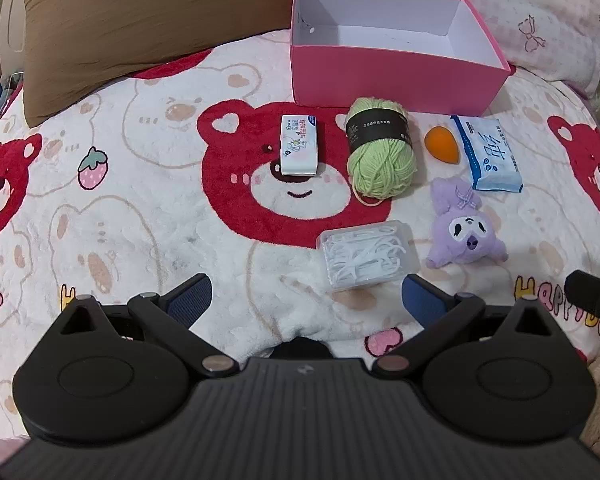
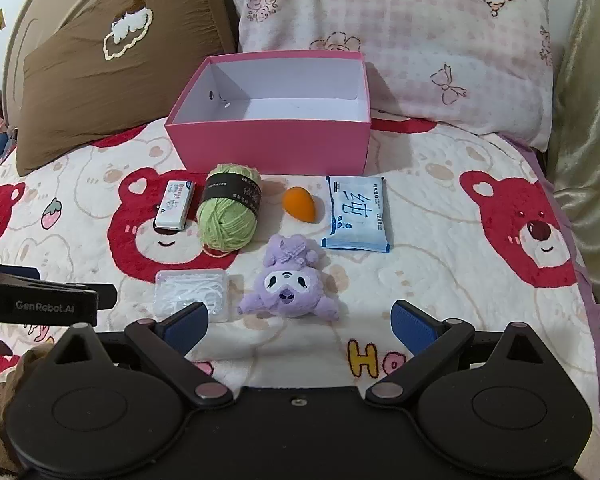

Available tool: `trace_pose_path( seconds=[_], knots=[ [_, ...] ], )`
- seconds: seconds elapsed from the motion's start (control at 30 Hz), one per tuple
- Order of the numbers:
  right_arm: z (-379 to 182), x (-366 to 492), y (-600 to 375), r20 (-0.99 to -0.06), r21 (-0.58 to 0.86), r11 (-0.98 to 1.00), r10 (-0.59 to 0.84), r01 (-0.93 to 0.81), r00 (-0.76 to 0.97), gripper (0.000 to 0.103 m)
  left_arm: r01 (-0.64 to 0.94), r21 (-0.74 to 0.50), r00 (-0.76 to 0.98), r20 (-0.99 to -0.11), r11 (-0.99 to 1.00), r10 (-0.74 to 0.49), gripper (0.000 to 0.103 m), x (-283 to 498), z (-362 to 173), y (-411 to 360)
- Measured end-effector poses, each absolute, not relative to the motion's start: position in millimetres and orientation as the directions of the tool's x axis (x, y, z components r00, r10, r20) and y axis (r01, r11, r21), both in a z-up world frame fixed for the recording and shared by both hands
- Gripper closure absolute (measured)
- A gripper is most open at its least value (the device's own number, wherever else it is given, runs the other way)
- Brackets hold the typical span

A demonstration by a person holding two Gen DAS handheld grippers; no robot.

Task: Organize objects
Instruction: 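Move the left gripper toward the clear plastic floss-pick box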

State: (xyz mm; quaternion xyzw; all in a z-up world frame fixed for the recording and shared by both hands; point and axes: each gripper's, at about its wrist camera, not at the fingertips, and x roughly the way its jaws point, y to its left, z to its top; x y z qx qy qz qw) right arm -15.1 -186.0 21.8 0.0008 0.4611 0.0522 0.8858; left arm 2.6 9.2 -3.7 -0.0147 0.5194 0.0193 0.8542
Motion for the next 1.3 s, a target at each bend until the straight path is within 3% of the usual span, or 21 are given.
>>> trace_pose_path(
  seconds=[1.3],
  knots=[
    [22.5, -15.3, -184.2, -0.823, 0.053, 0.994, 0.099, -0.098, 0.559, 0.003, -0.064, 0.001, 0.475, -0.879, 0.998, 0.031, 0.000, -1.6, 4.5, 6.8]
  ],
)
